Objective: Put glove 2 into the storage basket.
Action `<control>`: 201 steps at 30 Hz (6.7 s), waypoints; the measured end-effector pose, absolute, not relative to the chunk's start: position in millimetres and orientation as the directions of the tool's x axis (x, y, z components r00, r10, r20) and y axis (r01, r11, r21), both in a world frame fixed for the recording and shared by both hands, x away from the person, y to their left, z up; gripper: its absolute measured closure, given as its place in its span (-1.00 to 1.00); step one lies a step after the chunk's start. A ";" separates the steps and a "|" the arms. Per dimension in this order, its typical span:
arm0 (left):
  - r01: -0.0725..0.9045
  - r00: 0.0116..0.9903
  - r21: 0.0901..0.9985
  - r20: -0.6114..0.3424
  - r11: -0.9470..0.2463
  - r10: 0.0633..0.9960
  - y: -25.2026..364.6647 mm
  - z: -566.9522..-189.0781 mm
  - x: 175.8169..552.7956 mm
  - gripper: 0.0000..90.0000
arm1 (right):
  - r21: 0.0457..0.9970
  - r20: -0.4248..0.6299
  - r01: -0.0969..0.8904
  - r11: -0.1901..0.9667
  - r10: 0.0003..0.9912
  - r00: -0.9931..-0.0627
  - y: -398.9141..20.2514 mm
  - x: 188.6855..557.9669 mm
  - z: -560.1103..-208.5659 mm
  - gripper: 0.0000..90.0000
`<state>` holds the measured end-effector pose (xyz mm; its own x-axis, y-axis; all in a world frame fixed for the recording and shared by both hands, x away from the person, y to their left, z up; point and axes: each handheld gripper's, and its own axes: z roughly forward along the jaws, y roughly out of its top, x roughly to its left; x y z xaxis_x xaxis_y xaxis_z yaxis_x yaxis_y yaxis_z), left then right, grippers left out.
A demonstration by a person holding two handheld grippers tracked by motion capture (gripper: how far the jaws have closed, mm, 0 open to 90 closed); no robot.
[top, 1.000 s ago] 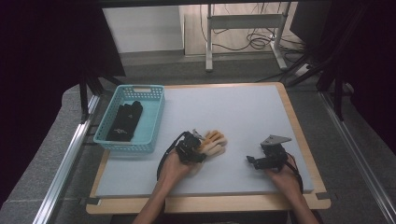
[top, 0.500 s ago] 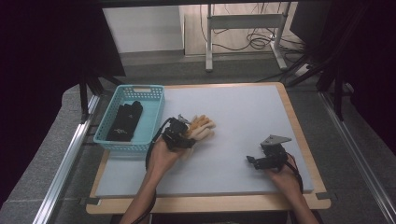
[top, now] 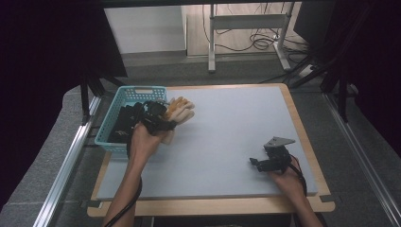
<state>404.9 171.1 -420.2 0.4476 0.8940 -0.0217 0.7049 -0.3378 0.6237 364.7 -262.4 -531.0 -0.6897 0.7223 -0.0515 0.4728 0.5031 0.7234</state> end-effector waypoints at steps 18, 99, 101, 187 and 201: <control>0.771 0.253 0.611 -0.036 -0.179 0.967 243.8 -415.9 429.9 0.11 | 0.724 -0.052 0.472 0.503 0.722 -0.690 -262.5 364.7 -531.0 -0.65; 0.840 0.230 0.513 -0.043 -0.176 0.972 283.8 -474.0 455.5 0.06 | 0.724 -0.052 0.473 0.503 0.723 -0.689 -262.2 364.7 -531.1 -0.65; 0.833 0.228 0.526 -0.040 -0.174 0.973 286.5 -471.3 453.1 -0.02 | 0.724 -0.052 0.473 0.503 0.723 -0.689 -262.2 364.7 -531.1 -0.65; 0.478 0.653 0.782 -0.013 -0.399 0.757 133.3 -449.8 355.9 -1.00 | 0.723 -0.054 0.472 0.504 0.722 -0.689 -262.1 364.8 -530.9 -0.65; 0.442 0.714 0.769 0.010 -0.461 0.700 108.4 -494.7 335.1 -1.00 | 0.723 -0.053 0.473 0.503 0.723 -0.689 -262.0 364.7 -530.9 -0.65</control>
<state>335.1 108.4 -494.7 0.7138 0.7003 0.0097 0.4421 -0.4613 0.7693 364.7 -262.0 -530.9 -0.6888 0.7230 -0.0530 0.4727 0.5034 0.7233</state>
